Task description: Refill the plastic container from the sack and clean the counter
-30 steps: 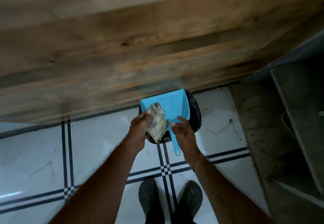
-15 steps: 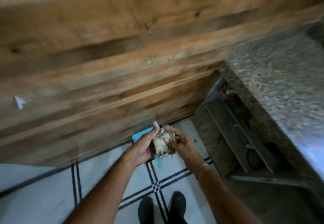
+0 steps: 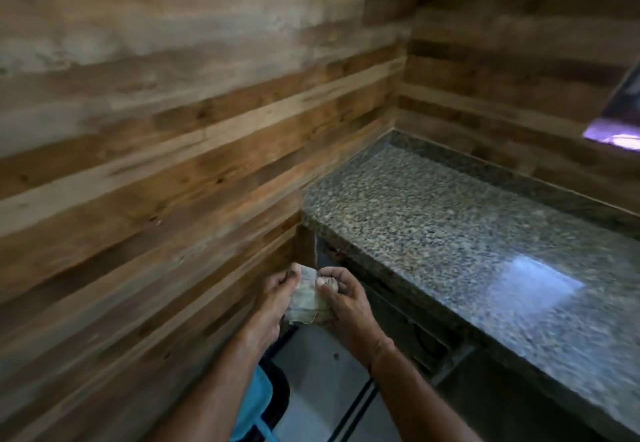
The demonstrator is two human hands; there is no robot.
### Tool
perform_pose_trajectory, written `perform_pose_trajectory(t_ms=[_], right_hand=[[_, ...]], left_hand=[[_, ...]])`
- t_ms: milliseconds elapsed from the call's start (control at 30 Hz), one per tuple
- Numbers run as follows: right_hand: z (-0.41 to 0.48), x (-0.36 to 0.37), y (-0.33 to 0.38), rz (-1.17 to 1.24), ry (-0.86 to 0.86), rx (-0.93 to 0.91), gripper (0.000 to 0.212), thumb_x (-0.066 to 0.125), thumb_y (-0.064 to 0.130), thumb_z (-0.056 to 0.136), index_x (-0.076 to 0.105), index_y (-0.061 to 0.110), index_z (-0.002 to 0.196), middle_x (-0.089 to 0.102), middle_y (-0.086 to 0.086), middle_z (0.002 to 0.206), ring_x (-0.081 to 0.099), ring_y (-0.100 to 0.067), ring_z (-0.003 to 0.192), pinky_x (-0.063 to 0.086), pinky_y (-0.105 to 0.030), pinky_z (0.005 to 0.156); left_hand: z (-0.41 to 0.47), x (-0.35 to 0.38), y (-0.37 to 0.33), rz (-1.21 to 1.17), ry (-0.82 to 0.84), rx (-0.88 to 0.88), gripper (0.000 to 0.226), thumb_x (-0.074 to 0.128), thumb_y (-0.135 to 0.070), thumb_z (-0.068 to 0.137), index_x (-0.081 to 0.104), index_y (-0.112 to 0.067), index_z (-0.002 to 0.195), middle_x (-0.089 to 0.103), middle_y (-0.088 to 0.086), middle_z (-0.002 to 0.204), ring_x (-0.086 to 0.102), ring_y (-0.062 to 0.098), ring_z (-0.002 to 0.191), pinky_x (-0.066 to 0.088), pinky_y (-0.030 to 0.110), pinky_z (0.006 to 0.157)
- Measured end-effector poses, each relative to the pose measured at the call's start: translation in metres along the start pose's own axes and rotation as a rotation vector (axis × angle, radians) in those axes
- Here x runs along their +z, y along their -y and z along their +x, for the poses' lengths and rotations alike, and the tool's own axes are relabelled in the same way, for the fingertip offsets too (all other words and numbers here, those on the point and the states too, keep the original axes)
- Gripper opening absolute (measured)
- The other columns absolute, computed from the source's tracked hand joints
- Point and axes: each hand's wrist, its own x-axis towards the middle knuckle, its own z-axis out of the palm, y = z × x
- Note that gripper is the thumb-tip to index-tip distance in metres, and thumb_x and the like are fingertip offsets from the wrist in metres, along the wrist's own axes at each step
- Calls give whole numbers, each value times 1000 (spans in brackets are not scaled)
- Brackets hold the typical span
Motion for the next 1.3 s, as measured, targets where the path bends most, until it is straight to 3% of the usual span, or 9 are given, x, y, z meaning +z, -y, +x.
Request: perform_pose_trajectory(t_ms=[67, 233, 400, 533, 667, 767, 900, 967, 1300], right_hand=[[6, -23, 17, -7, 0, -33, 33, 75, 21, 93, 56, 8, 117, 63, -27, 108, 63, -40, 92, 50, -74, 84], [31, -90, 55, -70, -26, -79, 19, 61, 8, 100, 56, 0, 116, 62, -15, 94, 66, -25, 69, 59, -36, 60], [56, -153, 66, -40, -110, -7, 26, 65, 6, 96, 69, 10, 121, 71, -29, 110, 67, -36, 88, 57, -61, 86], [75, -194, 68, -54, -166, 24, 45, 63, -3, 95, 61, 19, 134, 79, 8, 101, 70, -22, 90, 61, -35, 78], [103, -226, 53, -197, -295, 4, 51, 70, 2, 92, 59, 19, 139, 57, 6, 142, 66, -18, 120, 58, -47, 97], [122, -241, 44, -244, -397, 54, 54, 71, 6, 92, 56, 17, 142, 51, 7, 145, 66, -17, 118, 61, -43, 92], [149, -253, 32, -516, -473, 128, 58, 71, 8, 91, 54, 23, 144, 54, 6, 145, 58, -14, 128, 55, -26, 100], [162, -258, 22, -684, -509, 176, 57, 73, 12, 90, 54, 25, 142, 54, 2, 144, 58, -16, 125, 53, -31, 105], [183, -262, -5, -1261, -582, 247, 70, 69, 47, 89, 37, 42, 150, 38, -1, 152, 39, -22, 132, 41, -47, 108]], left_hand=[[14, 29, -9, 14, 3, 17, 44, 57, -35, 103, 72, 7, 105, 75, 27, 96, 73, 28, 71, 61, 33, 57], [57, 109, -17, 75, -102, 97, 22, 63, -27, 100, 61, -5, 104, 71, 22, 100, 69, 23, 73, 60, 38, 66], [79, 158, -7, 152, 55, 185, 29, 61, -1, 98, 43, -12, 118, 67, 11, 102, 70, 16, 81, 57, 26, 63], [118, 188, 6, 251, 242, 169, 30, 57, 11, 95, 69, -13, 108, 75, 12, 109, 72, 31, 105, 60, 31, 79], [161, 219, 21, 345, 297, 103, 33, 60, 12, 94, 72, -11, 114, 74, 8, 113, 74, 6, 93, 56, 16, 71], [199, 235, 34, 451, 386, 70, 45, 63, 13, 91, 64, -11, 130, 75, 4, 108, 73, -1, 83, 56, 14, 71], [245, 245, 49, 728, 473, 104, 60, 72, 3, 85, 60, -18, 141, 71, -1, 128, 69, 1, 98, 52, 9, 76], [261, 246, 54, 864, 484, 168, 65, 78, -3, 84, 57, -18, 144, 67, -3, 133, 63, 3, 102, 45, 3, 74], [301, 229, 78, 1371, 478, 460, 76, 80, -44, 81, 49, -33, 149, 49, -2, 145, 43, 22, 123, 45, 36, 90]])
